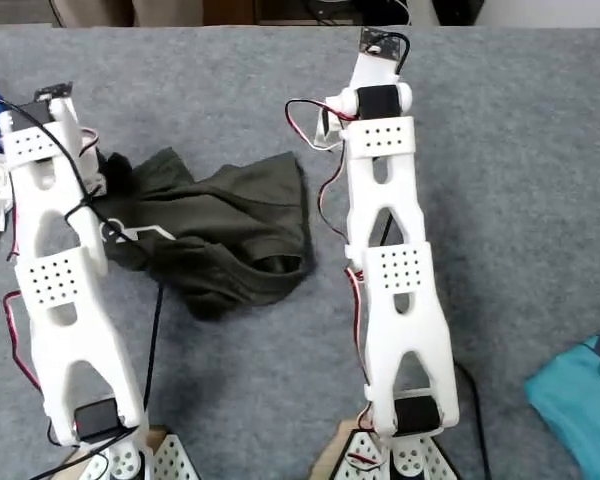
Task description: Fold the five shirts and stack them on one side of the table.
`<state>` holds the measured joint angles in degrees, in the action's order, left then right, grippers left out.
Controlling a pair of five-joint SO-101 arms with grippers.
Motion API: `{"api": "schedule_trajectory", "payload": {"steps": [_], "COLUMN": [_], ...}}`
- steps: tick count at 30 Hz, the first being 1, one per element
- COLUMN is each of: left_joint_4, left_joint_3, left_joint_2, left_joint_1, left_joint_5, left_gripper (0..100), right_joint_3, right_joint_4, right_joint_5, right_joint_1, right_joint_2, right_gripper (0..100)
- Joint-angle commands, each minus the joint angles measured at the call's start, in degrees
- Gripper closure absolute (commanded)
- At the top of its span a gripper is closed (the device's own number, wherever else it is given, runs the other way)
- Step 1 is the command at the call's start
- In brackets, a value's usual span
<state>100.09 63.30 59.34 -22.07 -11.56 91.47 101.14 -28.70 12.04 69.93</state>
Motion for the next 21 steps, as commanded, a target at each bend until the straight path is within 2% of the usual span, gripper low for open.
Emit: {"api": "schedule_trajectory", "payload": {"steps": [1,8,16,21], "left_joint_4": [0.8,0.7,0.7,0.7], "left_joint_3": [-3.3,-10.2,-15.6,-15.1], "left_joint_2": [-5.6,-6.8,-6.8,-6.8], "left_joint_1": [-1.1,2.0,6.1,6.2], "left_joint_5": [-2.8,-2.8,-4.6,-6.8], "left_gripper": [98,98,98,98], "right_joint_3": [2.2,2.2,2.2,2.2], "right_joint_4": [-1.1,-8.1,-7.2,-1.5], "right_joint_5": [-0.7,-0.8,-0.6,-0.4], "right_joint_1": [4.5,9.6,12.1,12.0], "right_joint_2": [0.6,4.9,7.8,9.1], "right_gripper": [86.4,86.4,86.8,87.6]}}
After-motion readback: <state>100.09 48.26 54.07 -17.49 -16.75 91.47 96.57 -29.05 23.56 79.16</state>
